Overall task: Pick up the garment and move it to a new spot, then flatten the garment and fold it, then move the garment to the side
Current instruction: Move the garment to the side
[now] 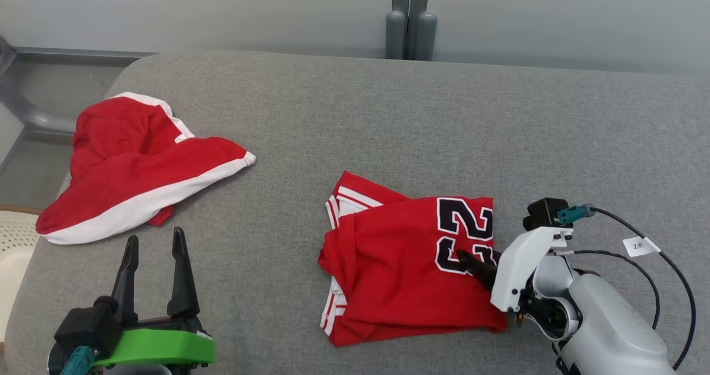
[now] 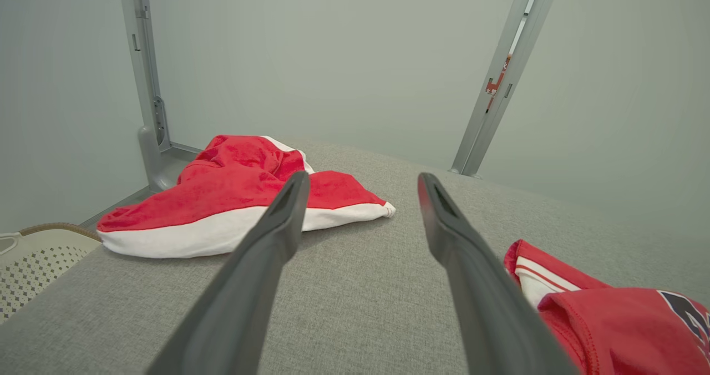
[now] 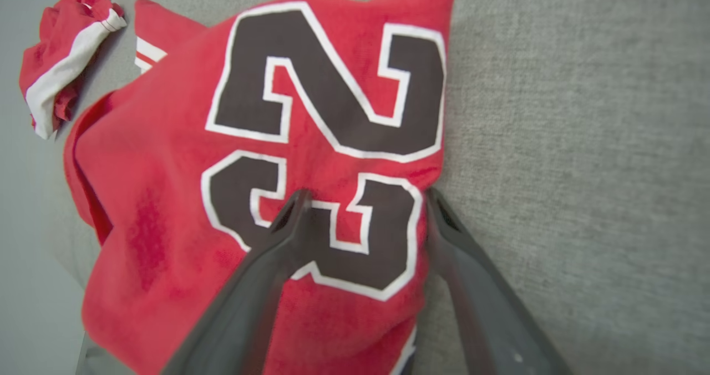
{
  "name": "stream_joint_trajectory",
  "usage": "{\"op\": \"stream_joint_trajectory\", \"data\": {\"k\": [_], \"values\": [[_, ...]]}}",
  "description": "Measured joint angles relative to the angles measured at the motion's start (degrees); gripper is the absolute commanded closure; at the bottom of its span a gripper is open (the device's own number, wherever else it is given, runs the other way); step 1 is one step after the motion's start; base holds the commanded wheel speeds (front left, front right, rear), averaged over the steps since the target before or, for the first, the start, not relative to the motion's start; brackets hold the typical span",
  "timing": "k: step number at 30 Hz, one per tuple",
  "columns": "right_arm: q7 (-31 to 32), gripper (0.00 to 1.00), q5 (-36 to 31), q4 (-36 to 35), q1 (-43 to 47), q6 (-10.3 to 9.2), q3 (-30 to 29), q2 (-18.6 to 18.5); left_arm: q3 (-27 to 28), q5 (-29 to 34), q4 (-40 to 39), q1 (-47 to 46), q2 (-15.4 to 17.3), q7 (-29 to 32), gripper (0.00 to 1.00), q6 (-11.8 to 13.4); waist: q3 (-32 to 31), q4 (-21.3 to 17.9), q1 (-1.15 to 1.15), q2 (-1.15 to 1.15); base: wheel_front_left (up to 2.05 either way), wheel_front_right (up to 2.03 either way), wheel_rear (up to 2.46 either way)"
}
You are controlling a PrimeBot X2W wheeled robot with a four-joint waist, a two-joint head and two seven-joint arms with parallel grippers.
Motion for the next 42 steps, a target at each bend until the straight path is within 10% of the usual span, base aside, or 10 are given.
{"op": "stream_joint_trajectory", "data": {"k": [1, 2, 4, 17, 42], "values": [[0.3, 0.0, 0.3, -0.3, 0.0, 0.01, 0.0, -0.1, 0.0, 0.0, 0.1, 0.0, 0.0, 0.0, 0.0, 0.0, 0.1, 0.1, 0.0, 0.0, 0.0, 0.0, 0.0], [0.2, 0.55, 0.9, -0.6, 0.1, 0.01, 0.0, -0.2, 0.0, 0.0, 0.1, 0.0, 0.0, 0.0, 0.0, 0.0, 0.2, 0.2, 0.0, 0.0, 0.0, 0.0, 0.0], [-0.7, 1.0, 1.2, -1.1, 0.2, 0.0, 0.0, -0.3, 0.0, 0.0, 0.1, 0.0, 0.0, 0.0, 0.0, -0.2, 0.4, 0.2, 0.0, 0.0, 0.0, 0.0, 0.0], [-8.7, 1.0, 0.5, -3.6, -2.7, -0.02, 1.8, -2.6, -1.0, 0.9, -0.2, -0.3, -0.1, 0.0, 0.0, -0.8, -0.7, -2.6, 0.0, 0.0, 0.0, 0.0, 0.0], [-11.4, 1.0, 1.1, -3.7, -26.3, -0.02, 11.7, -18.6, -9.8, 3.1, -1.5, -11.1, 0.1, -0.1, 0.0, -2.9, 7.9, -16.6, 0.0, 0.0, 0.0, 0.0, 0.0]]}}
